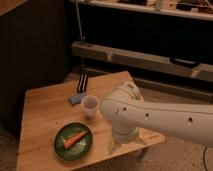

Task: Move the arm in a circular motion

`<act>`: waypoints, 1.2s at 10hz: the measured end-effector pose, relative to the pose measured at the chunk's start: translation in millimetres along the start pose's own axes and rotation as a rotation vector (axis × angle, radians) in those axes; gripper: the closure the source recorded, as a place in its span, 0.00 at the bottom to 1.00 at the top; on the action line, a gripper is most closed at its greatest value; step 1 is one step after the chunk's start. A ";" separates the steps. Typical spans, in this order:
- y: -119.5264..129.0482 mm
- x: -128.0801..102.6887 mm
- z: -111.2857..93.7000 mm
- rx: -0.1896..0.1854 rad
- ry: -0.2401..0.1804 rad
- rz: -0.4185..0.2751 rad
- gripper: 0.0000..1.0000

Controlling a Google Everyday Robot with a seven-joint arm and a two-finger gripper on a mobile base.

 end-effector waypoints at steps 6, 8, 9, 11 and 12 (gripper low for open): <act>1.8 -1.5 -2.5 -0.002 -0.008 -0.007 0.20; 11.4 -20.7 -13.7 -0.029 -0.042 -0.030 0.20; 16.7 -34.3 -21.4 -0.038 -0.061 -0.045 0.20; 49.2 -71.5 -45.1 -0.073 -0.111 -0.110 0.20; 67.9 -93.5 -59.4 -0.104 -0.142 -0.156 0.20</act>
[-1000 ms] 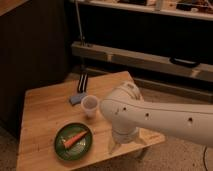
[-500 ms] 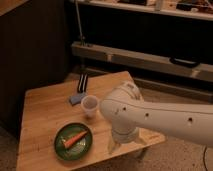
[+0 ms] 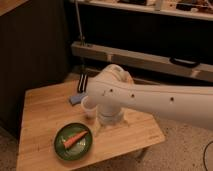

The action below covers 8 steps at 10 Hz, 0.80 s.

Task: Move the arm in a circular motion

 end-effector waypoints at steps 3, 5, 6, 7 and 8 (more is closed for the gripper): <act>30.1 -64.5 -18.3 -0.084 -0.058 -0.092 0.20; 44.4 -119.4 -25.9 -0.135 -0.102 -0.137 0.20; 40.7 -146.5 -28.7 -0.150 -0.126 -0.135 0.20; 35.8 -167.1 -30.3 -0.160 -0.143 -0.128 0.20; 28.0 -184.3 -30.2 -0.169 -0.155 -0.110 0.20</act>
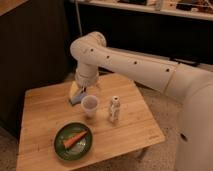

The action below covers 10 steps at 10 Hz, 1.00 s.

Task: Move the arm in a circular motion

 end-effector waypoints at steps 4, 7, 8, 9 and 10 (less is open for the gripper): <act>-57.7 -12.7 8.9 -0.001 -0.005 0.119 0.20; -116.4 28.4 12.1 0.013 0.010 0.244 0.20; -131.9 43.1 12.7 0.019 0.016 0.280 0.20; -152.9 64.5 12.5 0.028 0.020 0.335 0.20; -169.2 82.8 11.2 0.037 0.019 0.380 0.20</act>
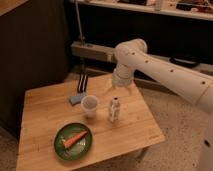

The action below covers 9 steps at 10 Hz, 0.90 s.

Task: Move the arm in a circular motion

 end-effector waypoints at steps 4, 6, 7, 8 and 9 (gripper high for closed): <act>-88.3 56.8 -5.8 0.047 0.002 0.205 0.20; -127.1 97.0 -5.3 0.098 0.025 0.280 0.20; -137.1 120.2 -3.0 0.142 0.051 0.277 0.20; -141.5 142.8 -2.9 0.171 0.067 0.247 0.20; -145.7 161.6 -4.0 0.189 0.081 0.221 0.20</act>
